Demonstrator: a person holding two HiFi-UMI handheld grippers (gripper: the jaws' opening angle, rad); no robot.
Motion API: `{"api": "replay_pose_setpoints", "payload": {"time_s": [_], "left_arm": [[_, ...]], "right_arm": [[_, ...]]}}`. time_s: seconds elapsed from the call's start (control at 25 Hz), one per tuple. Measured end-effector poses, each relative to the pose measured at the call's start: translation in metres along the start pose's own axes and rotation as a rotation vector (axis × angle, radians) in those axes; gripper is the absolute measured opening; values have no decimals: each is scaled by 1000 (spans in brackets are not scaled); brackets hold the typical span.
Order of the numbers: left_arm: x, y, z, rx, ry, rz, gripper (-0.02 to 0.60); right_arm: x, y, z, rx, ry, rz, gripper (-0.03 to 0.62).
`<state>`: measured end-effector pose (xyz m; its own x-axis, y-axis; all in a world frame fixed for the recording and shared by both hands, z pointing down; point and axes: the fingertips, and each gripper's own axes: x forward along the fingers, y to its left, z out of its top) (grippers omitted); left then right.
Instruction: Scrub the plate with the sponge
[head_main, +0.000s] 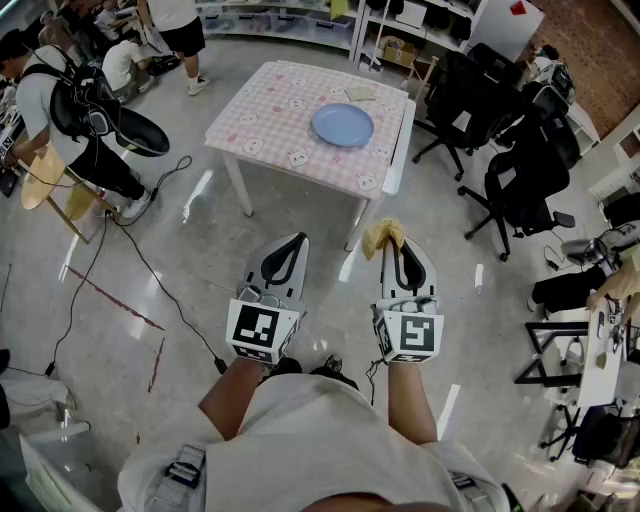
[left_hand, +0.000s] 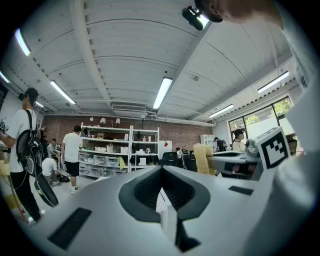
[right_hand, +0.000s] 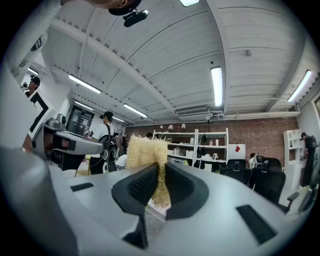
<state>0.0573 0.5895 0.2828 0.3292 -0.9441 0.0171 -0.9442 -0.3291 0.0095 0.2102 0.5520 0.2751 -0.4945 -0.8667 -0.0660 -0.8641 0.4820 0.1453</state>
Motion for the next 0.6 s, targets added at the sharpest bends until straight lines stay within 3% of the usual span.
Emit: {"api": "replay_pose_setpoints", "payload": {"time_s": [0.6], "left_arm": [[-8, 3, -13, -15, 29, -12, 11]], "right_arm": [[1, 21, 2, 3, -3, 35, 43]]}}
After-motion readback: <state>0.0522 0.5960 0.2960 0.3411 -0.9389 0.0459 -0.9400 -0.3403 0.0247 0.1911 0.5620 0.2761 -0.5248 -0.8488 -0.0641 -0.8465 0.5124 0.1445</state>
